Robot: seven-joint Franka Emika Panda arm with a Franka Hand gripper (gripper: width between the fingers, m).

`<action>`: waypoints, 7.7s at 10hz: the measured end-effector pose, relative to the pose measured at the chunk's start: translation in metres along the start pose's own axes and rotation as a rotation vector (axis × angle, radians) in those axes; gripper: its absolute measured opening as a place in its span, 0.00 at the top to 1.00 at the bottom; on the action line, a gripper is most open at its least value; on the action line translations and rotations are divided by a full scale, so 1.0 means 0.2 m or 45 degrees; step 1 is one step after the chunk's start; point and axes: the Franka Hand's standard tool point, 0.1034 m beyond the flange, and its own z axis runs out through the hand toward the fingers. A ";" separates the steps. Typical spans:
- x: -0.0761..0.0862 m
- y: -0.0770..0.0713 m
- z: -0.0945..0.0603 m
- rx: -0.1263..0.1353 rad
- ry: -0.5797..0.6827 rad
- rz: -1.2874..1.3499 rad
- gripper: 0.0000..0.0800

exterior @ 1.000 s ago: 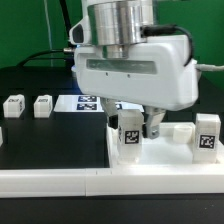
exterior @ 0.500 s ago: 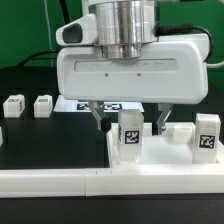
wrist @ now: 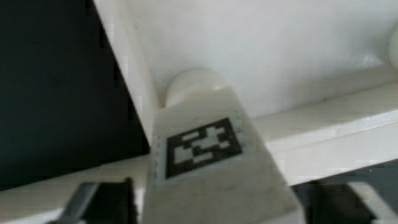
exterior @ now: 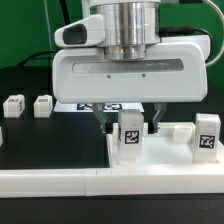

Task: Assemble square table

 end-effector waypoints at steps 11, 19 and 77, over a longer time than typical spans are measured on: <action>0.00 0.04 0.00 0.004 -0.125 1.691 0.64; 0.00 -0.01 0.00 -0.045 -0.065 0.625 0.19; 0.01 -0.01 0.00 -0.057 -0.065 0.634 0.19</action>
Offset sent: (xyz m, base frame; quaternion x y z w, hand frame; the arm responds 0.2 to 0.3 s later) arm 0.0000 0.0000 0.0000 0.0000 0.0000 0.1938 0.9810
